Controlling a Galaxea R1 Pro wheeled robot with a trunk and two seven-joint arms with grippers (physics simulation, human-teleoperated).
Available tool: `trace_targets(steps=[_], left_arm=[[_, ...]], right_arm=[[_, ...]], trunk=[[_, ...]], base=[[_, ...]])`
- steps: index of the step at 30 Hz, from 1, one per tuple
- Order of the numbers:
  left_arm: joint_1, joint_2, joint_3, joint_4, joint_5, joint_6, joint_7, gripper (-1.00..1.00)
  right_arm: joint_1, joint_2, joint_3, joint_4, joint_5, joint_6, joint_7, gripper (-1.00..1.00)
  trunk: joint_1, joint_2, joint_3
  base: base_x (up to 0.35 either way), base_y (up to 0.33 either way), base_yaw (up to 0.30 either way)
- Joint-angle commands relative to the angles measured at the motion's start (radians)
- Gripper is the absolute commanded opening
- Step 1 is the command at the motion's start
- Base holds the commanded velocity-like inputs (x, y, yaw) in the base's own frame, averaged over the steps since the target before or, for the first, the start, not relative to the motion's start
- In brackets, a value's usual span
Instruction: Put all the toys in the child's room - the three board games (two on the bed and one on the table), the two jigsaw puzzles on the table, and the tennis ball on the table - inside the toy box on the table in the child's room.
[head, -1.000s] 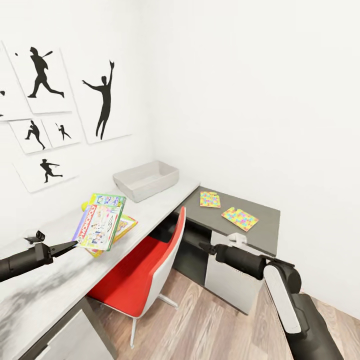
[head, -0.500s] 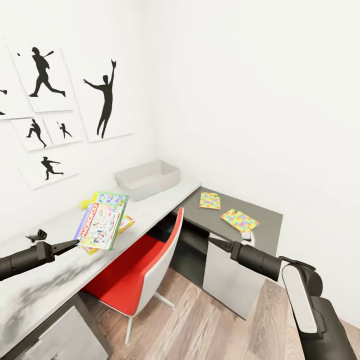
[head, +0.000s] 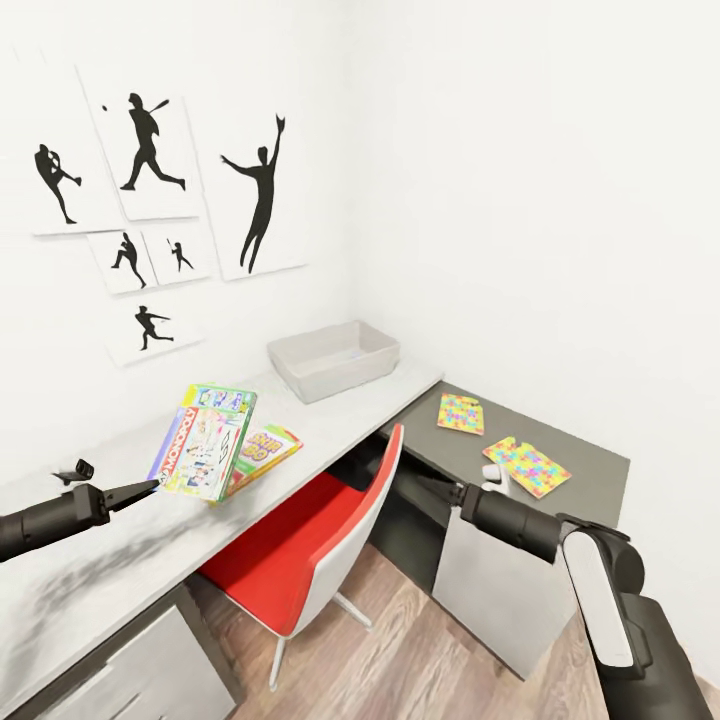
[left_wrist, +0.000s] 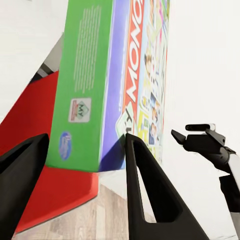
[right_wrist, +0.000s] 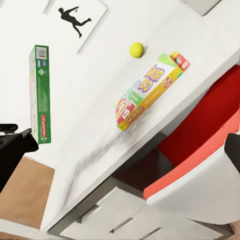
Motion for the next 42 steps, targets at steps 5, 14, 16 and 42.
trace_targets(steps=[5, 14, 16, 42], left_arm=[[-0.001, 0.000, 0.000, 0.000, 0.004, 0.011, -0.002, -1.00], [0.001, 0.000, 0.000, 0.000, 0.005, 0.011, -0.003, -1.00], [0.002, 0.000, 0.000, 0.000, 0.005, 0.011, -0.003, -1.00], [-0.008, 0.003, 0.011, -0.002, 0.003, 0.013, 0.005, -1.00]], right_arm=[[-0.001, -0.001, -0.002, 0.000, 0.004, 0.005, 0.008, 1.00], [-0.001, -0.002, -0.009, 0.001, 0.006, 0.004, 0.006, 1.00], [-0.002, -0.002, -0.009, 0.001, 0.006, 0.002, 0.006, 1.00], [-0.031, -0.112, -0.071, -0.008, -0.011, -0.017, 0.137, 1.00]], trunk=[[0.000, -0.001, -0.004], [0.000, -0.001, -0.006], [0.000, -0.001, -0.006], [0.000, -0.001, -0.006]], base=[[0.253, -0.242, 0.255], [0.089, -0.095, 0.034], [0.004, -0.005, 0.001], [0.000, 0.000, 0.000]])
